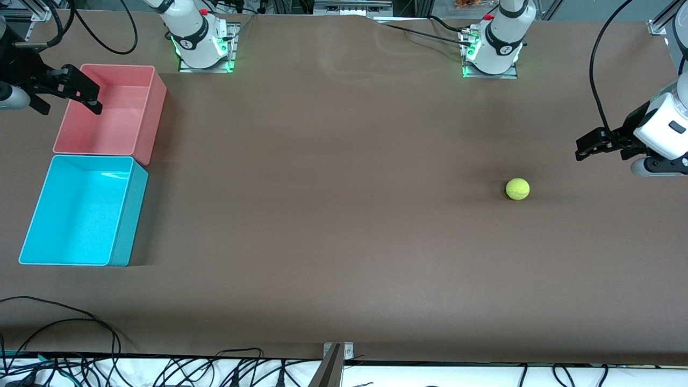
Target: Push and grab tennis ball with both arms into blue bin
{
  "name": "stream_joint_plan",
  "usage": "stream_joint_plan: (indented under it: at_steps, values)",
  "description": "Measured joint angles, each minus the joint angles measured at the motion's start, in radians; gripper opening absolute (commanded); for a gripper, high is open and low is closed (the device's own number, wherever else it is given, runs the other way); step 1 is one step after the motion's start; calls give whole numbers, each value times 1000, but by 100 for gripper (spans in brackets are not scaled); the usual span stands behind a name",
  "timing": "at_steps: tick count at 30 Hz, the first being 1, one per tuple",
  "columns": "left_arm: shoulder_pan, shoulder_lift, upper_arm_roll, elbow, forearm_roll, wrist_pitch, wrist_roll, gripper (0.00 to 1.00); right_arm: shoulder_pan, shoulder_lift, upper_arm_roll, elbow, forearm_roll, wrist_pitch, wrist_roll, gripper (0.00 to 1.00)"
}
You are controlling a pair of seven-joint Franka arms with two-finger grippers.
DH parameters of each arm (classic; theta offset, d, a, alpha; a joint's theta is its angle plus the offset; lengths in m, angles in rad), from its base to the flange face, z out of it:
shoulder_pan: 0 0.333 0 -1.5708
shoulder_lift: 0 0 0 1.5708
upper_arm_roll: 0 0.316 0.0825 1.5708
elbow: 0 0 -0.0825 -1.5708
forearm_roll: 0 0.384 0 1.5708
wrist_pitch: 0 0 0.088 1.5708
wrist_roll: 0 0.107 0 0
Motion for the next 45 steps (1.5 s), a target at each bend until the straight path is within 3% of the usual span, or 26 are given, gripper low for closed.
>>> stream_joint_plan:
  at_steps: [4, 6, 17, 33, 45]
  values:
    - [0, 0, -1, 2, 0, -10, -1, 9, -2, 1, -10, 0, 0, -16, 0, 100]
    - [0, 0, -1, 2, 0, -16, -1, 0, -2, 2, -15, 0, 0, -31, 0, 100]
    - [0, 0, -1, 3, 0, -42, -92, 0, -3, 5, -30, 0, 0, -48, 0, 100]
    - [13, 30, 2, 3, -16, -50, -673, 0, -3, 5, -30, 0, 0, -48, 0, 100]
    - [121, 104, 13, -4, -73, -20, -974, 0, -3, 5, -30, 0, 0, -51, 0, 100]
